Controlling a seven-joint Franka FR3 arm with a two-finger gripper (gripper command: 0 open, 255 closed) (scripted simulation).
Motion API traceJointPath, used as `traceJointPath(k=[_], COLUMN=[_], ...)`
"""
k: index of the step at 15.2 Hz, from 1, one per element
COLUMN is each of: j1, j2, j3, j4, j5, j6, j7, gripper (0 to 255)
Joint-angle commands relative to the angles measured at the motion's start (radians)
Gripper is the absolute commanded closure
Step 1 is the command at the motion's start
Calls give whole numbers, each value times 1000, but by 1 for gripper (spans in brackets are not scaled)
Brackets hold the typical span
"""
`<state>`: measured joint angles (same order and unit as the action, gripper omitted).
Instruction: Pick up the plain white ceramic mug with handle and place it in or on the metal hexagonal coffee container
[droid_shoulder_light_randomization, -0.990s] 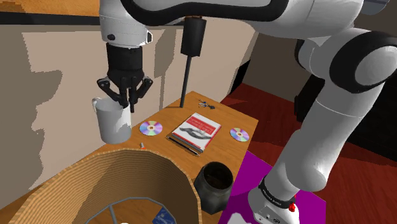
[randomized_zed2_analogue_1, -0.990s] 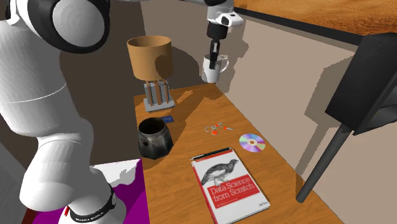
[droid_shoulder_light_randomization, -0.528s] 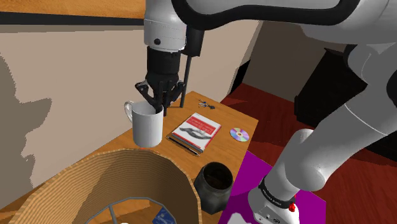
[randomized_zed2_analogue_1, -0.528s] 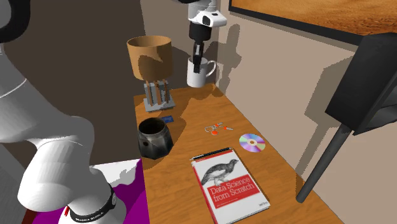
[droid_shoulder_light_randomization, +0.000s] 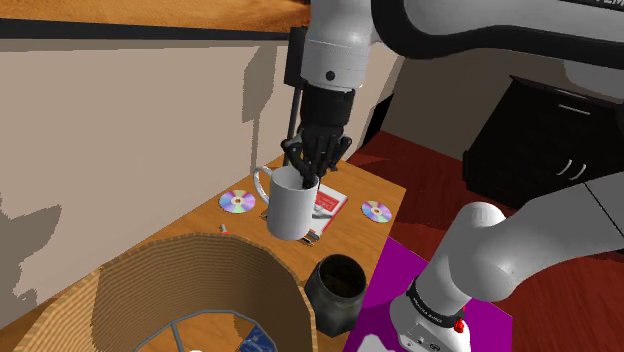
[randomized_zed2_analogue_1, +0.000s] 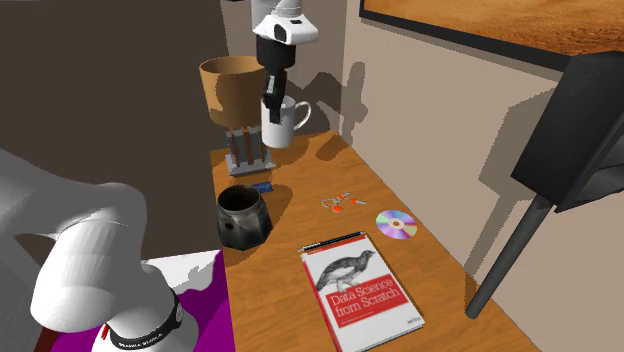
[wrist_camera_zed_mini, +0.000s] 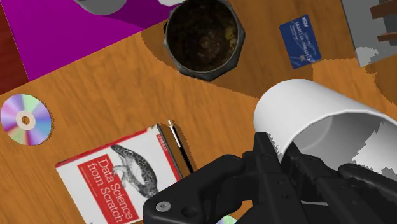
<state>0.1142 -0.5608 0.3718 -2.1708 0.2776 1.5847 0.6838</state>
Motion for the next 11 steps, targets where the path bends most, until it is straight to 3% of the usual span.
traceJointPath(k=[1,8,11], j1=[13,56,59], j2=[-93,-368,-383], j3=[-31,-122,-115], j4=[-70,-213,-261], j5=[11,4,11], j6=[-29,-174,-141], j7=[-25,-64,-69], gripper=[255,255,255])
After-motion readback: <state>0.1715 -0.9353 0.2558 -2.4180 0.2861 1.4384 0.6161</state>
